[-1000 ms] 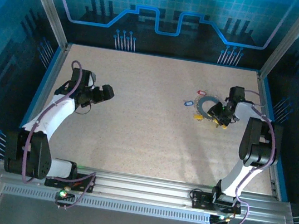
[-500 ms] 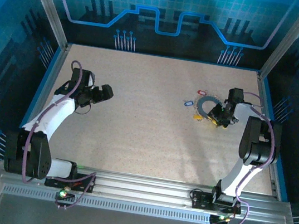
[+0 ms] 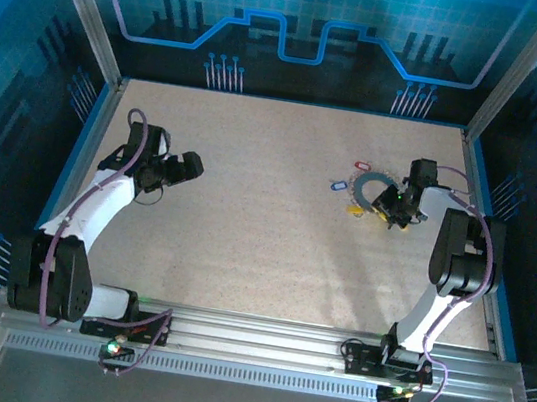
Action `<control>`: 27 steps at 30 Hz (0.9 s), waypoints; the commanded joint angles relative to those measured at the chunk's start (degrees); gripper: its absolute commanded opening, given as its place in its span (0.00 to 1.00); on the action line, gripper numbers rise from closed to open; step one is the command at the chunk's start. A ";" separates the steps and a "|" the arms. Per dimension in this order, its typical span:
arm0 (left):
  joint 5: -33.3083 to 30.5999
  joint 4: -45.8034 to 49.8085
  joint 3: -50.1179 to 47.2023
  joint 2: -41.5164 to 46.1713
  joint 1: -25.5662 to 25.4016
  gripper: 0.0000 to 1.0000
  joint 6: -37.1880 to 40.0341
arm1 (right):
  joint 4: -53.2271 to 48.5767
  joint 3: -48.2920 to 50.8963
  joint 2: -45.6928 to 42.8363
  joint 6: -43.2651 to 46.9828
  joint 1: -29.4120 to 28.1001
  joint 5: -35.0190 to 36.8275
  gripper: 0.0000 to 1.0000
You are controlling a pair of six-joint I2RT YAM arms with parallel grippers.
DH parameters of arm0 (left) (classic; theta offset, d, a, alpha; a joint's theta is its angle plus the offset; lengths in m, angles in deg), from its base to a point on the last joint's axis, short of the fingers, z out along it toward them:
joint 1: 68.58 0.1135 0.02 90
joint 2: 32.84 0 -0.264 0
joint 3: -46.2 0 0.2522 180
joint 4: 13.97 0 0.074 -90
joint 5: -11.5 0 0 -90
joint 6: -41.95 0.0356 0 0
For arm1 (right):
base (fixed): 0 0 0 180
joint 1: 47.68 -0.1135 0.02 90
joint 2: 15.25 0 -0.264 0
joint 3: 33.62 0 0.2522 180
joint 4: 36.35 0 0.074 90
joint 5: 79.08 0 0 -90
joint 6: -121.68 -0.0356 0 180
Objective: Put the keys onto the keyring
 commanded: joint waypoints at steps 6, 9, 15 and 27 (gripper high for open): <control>-0.05 0.88 -0.31 -0.18 -0.41 0.99 -1.29 | -0.17 -0.66 2.86 -1.10 0.74 -1.52 0.18; -0.36 1.37 -0.03 -0.46 -0.38 0.99 -1.05 | -0.61 -0.66 2.95 -1.09 0.74 -1.22 0.16; -0.22 1.20 -0.17 -0.46 -0.40 0.99 -1.23 | -1.24 -0.66 1.13 -0.35 0.68 -0.63 0.10; 12.64 -9.53 -5.03 7.66 -3.30 0.99 3.58 | -8.42 -0.17 -8.66 1.32 -3.56 -4.71 0.03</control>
